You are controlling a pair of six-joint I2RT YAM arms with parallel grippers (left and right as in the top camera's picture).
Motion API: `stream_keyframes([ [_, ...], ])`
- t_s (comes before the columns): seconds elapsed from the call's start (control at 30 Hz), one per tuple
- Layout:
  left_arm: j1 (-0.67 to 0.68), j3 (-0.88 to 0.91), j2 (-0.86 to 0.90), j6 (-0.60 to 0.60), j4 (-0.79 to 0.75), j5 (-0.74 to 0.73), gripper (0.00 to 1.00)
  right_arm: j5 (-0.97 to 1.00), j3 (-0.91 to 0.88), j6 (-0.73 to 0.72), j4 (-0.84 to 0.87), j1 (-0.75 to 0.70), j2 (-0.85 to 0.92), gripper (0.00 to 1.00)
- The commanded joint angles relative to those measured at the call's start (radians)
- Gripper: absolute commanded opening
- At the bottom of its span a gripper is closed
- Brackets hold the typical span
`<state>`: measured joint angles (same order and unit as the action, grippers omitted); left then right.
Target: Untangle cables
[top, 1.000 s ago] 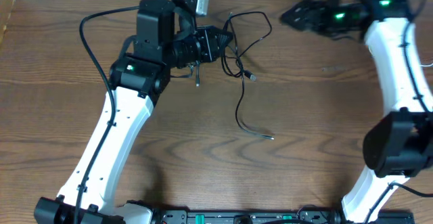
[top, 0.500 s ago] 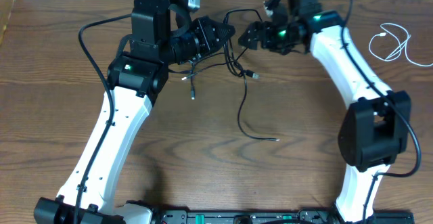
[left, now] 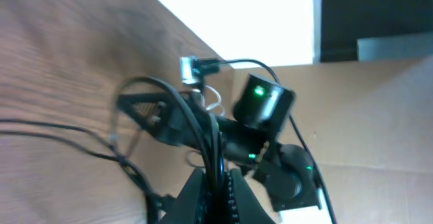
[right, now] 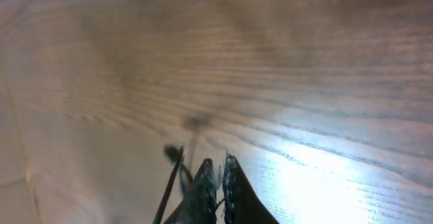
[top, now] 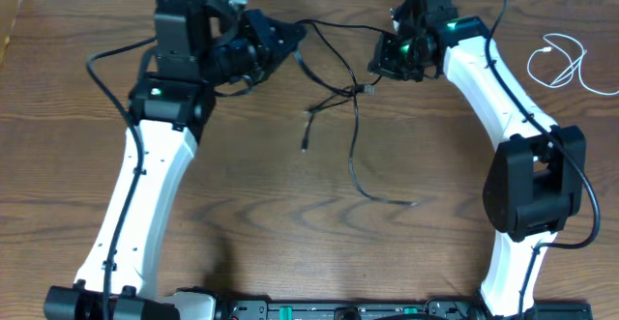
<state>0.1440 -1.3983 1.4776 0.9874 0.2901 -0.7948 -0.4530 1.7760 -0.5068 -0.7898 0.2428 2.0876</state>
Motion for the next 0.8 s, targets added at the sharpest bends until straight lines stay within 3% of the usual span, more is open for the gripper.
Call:
stream_keyframes([
  [0.0,-0.072,-0.021,-0.010,-0.161,0.048,-0.021,0.07,-0.026,-0.003,0.081,-0.040,-0.112,-0.031,0.01],
  [0.1,-0.107,-0.021,-0.010,-0.332,0.126,-0.021,0.07,-0.024,-0.003,0.131,-0.096,-0.202,-0.070,0.01],
  [0.3,-0.144,-0.021,-0.010,-0.533,0.237,-0.019,0.07,-0.025,-0.003,0.164,-0.181,-0.372,-0.105,0.01],
  [0.57,-0.143,-0.021,-0.008,-0.577,0.414,0.104,0.08,-0.050,-0.003,0.188,-0.244,-0.423,-0.105,0.01],
  [0.77,-0.115,-0.019,-0.008,-0.629,0.422,0.104,0.08,-0.293,0.023,0.340,-0.216,-0.339,-0.120,0.01],
])
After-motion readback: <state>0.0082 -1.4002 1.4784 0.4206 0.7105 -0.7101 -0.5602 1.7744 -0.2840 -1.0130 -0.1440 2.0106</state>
